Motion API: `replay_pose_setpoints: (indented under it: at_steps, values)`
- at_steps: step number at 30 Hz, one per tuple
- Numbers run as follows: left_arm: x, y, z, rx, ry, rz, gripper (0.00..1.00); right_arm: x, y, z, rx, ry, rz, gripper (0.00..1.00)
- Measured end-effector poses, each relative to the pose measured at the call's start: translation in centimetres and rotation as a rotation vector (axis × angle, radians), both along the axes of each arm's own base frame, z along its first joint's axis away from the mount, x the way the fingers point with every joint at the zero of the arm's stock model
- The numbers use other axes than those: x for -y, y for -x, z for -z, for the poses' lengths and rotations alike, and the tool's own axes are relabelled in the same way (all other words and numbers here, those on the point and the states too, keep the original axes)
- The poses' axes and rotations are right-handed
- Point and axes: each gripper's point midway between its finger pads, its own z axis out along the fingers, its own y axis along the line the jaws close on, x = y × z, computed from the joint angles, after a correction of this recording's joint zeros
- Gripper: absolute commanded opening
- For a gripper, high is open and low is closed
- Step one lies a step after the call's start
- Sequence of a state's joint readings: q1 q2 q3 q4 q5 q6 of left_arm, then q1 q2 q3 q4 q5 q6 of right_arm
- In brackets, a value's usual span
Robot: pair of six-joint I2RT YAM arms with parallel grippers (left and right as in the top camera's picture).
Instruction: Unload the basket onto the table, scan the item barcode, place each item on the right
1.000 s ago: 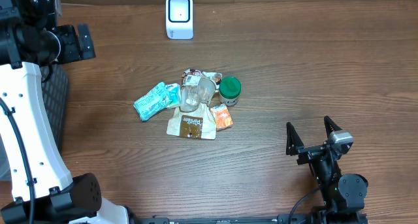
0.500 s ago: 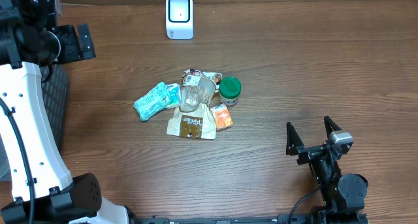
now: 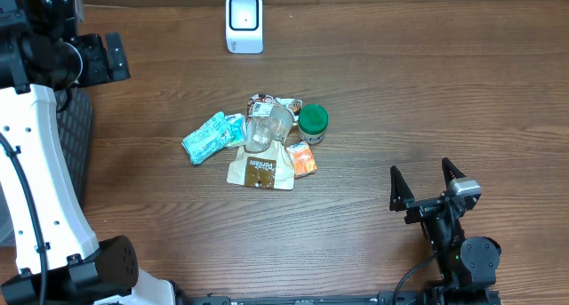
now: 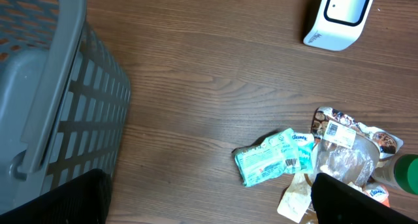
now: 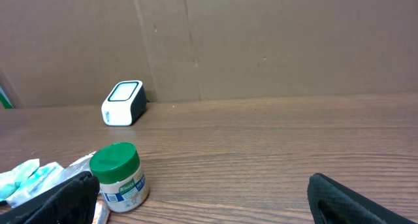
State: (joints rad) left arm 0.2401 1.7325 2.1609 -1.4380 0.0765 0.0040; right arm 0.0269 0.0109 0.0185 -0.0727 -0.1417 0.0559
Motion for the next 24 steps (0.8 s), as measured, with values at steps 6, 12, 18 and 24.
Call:
replay_pose_setpoints:
  at_steps: [6,12,18,24]
  values:
    - [0.0,0.0,0.0,0.000,-0.002,-0.001,0.99,-0.1,0.0,0.0,0.000,-0.001,-0.008,1.00]
    - [0.1,0.0,0.0,0.000,-0.002,0.001,1.00,-0.6,0.1,0.0,-0.007,-0.032,-0.033,1.00]
    - [0.1,0.0,0.0,0.000,-0.002,0.001,0.99,-1.2,0.4,1.2,-0.077,-0.046,-0.069,1.00]
    - [0.1,0.0,0.0,-0.001,-0.002,0.001,0.99,-1.4,0.9,-1.7,-0.111,-0.049,-0.079,1.00]
